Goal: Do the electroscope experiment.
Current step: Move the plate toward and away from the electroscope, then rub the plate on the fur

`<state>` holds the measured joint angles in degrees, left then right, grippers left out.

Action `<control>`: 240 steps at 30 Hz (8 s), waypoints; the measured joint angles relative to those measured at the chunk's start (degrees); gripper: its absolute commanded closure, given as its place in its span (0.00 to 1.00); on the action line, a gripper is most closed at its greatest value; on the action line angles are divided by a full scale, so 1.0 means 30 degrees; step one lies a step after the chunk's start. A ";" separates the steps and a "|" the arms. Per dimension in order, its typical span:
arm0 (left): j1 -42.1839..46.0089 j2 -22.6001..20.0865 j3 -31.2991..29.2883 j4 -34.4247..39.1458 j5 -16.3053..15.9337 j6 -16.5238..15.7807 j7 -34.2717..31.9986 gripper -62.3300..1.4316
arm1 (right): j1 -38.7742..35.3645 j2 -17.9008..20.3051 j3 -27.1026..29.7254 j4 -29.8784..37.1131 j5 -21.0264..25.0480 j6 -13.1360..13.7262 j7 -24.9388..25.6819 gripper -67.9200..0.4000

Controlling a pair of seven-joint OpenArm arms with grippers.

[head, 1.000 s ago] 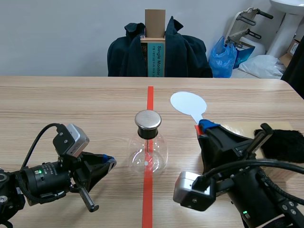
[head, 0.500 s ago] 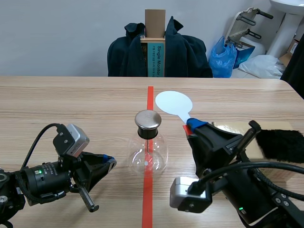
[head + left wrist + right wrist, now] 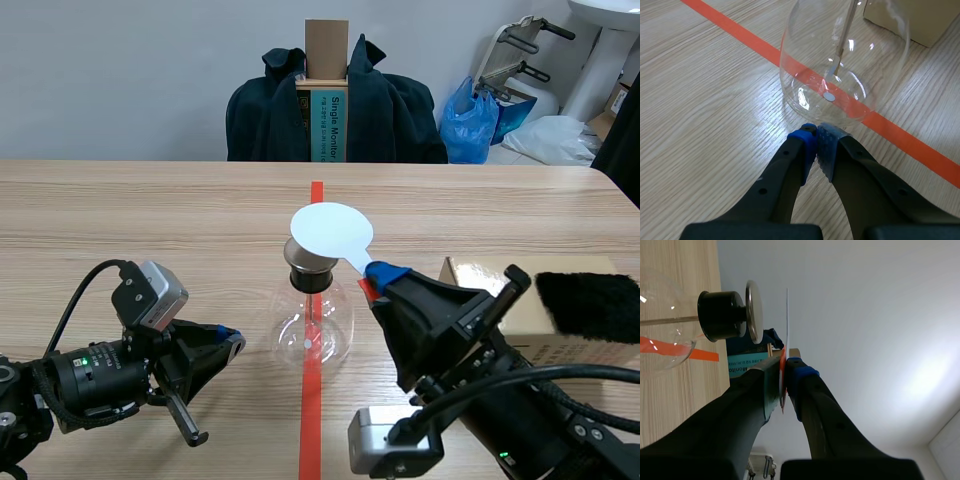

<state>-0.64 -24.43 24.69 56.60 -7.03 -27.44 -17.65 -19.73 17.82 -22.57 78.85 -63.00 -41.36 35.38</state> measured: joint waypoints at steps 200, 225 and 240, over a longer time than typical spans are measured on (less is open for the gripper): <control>1.4498 -0.5195 -0.8932 1.6160 -0.2025 -0.0568 -0.0291 0.00 | -0.5282 -0.0153 0.9034 -0.2688 0.4539 0.0401 -0.0102 0.98; 1.4498 -0.5195 -0.8932 1.6160 -0.1596 -0.0561 -0.0291 0.00 | -0.4772 -0.0168 0.9216 -0.2565 0.4299 0.2018 0.0306 0.98; 1.4498 -0.5195 -0.8932 1.6160 -0.1588 -0.0561 -0.0299 0.00 | -0.4554 -0.0262 0.9231 -0.2404 0.4481 0.2266 -0.2382 0.98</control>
<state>42.85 -40.01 -2.11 105.08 -11.79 -29.12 -18.55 -33.39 17.04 5.13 71.64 -49.56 -34.57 28.23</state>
